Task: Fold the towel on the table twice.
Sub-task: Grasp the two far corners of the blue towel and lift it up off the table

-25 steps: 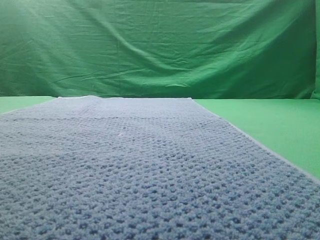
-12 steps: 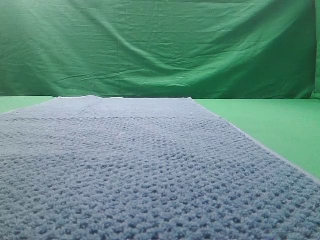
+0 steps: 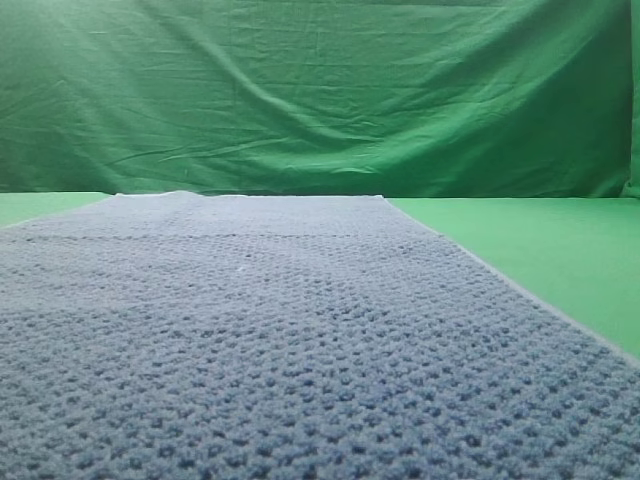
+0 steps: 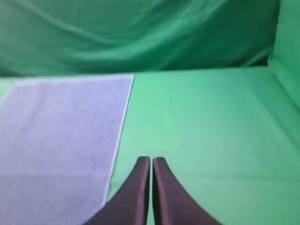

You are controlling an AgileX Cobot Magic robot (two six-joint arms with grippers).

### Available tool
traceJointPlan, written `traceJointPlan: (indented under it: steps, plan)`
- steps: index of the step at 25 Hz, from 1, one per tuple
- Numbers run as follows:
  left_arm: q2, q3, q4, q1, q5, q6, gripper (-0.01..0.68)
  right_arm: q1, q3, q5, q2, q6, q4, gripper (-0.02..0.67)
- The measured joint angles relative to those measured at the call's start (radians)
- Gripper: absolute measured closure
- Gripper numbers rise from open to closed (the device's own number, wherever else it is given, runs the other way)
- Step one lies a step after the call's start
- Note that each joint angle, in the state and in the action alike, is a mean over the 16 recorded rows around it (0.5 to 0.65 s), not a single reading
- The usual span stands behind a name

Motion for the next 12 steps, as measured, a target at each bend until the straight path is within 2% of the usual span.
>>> traceJointPlan:
  steps: [7, 12]
  plan:
    - [0.248, -0.118, 0.167, 0.0, 0.137, -0.107, 0.673, 0.128, -0.171, 0.132, 0.326, 0.002, -0.05, 0.649]
    - [0.437, -0.188, 0.207, 0.0, 0.178, -0.119, 0.673, 0.205, -0.303, 0.174, 0.551, 0.019, -0.064, 0.649]
